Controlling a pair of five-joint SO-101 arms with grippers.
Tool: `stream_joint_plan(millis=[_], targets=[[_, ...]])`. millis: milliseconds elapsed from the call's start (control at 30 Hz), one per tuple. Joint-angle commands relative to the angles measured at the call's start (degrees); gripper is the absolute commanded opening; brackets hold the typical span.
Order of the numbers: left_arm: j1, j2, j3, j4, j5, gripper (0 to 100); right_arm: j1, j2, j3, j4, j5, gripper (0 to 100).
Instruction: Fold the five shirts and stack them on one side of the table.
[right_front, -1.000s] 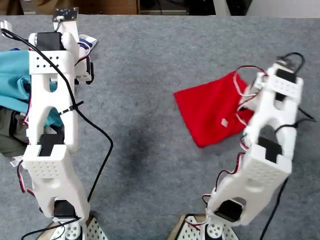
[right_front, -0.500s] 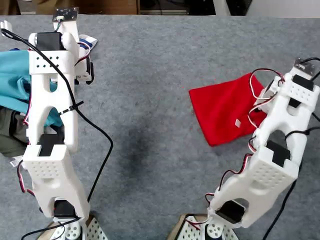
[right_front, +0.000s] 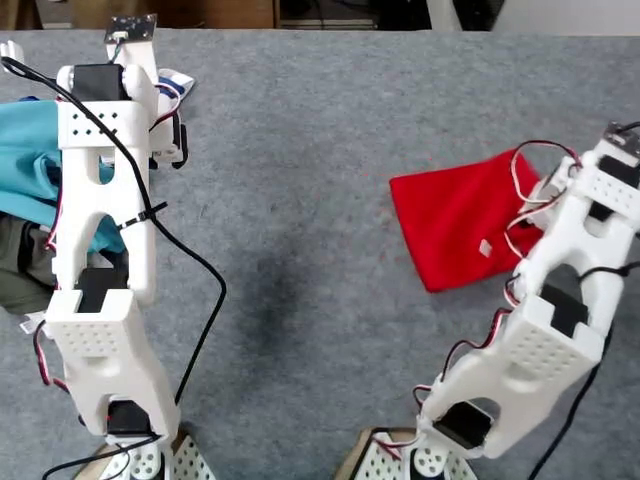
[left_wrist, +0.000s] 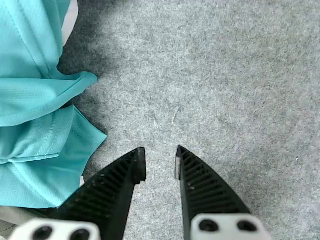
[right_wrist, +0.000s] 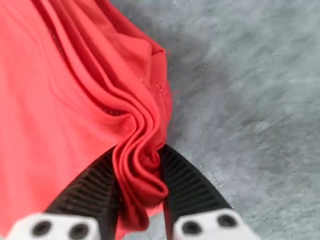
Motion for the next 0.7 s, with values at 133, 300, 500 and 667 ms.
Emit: stream_joint_plan(millis=[133,300,500,667], targets=[[-0.09,-3.82,-0.53,0.53,-0.26,11,3.21,-0.31,-3.12,-2.29,0.35,0.7],[-0.09,-3.82,-0.44,0.53,-0.26,11,3.38,-0.31,-3.38,-2.46,0.35,0.8],[-0.18,-6.81,-0.35,0.53,-0.35,11,4.53,-0.31,-3.56,-2.55,0.35,0.9],[-0.26,-8.66,-0.35,0.53,-0.35,11,4.7,-0.31,-3.56,-2.37,0.26,0.9]])
